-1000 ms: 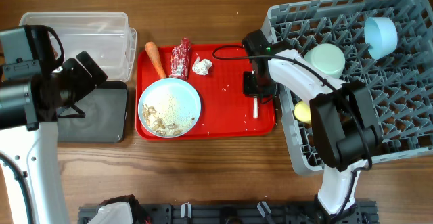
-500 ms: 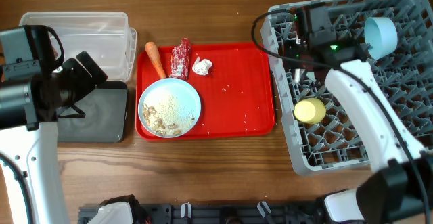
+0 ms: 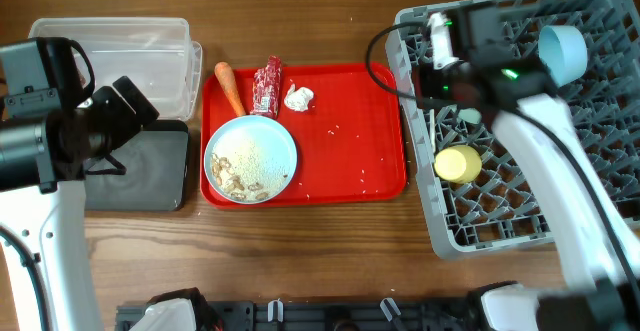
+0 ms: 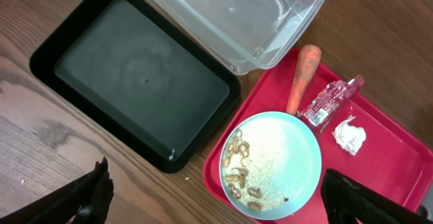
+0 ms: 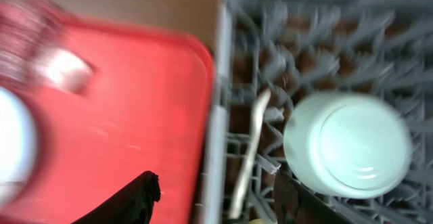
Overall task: Sort waste into correct bins and load items into the dishwasher rack
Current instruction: 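Insert the white spoon upright into the rack, release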
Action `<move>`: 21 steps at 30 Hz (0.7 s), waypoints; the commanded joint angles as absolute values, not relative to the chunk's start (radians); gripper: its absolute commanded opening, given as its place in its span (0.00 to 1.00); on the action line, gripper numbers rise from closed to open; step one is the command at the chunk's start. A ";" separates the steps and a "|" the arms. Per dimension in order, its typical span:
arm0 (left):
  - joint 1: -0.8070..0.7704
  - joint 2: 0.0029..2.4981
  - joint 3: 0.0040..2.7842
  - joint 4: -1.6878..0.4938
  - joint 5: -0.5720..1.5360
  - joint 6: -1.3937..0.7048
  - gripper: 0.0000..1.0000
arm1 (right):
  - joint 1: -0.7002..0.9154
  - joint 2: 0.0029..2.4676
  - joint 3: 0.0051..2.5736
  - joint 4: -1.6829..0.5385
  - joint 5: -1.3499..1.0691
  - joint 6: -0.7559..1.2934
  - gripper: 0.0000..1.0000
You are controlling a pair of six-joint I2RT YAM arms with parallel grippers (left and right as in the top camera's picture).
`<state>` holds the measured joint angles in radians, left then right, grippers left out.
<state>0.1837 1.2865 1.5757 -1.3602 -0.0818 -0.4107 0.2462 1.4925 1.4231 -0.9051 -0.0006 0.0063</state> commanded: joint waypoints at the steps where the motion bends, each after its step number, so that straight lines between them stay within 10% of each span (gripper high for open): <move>1: 0.186 1.290 1.586 -1.359 -0.091 -0.427 1.00 | 0.259 1.223 1.470 -0.926 -0.212 0.030 1.00; 14: 0.186 1.290 1.586 -1.359 -0.091 -0.427 1.00 | 0.259 0.755 1.443 -1.197 0.035 0.017 1.00; 21: 0.186 1.290 1.586 -1.359 -0.091 -0.427 1.00 | 0.189 0.364 0.752 -0.544 0.046 0.004 1.00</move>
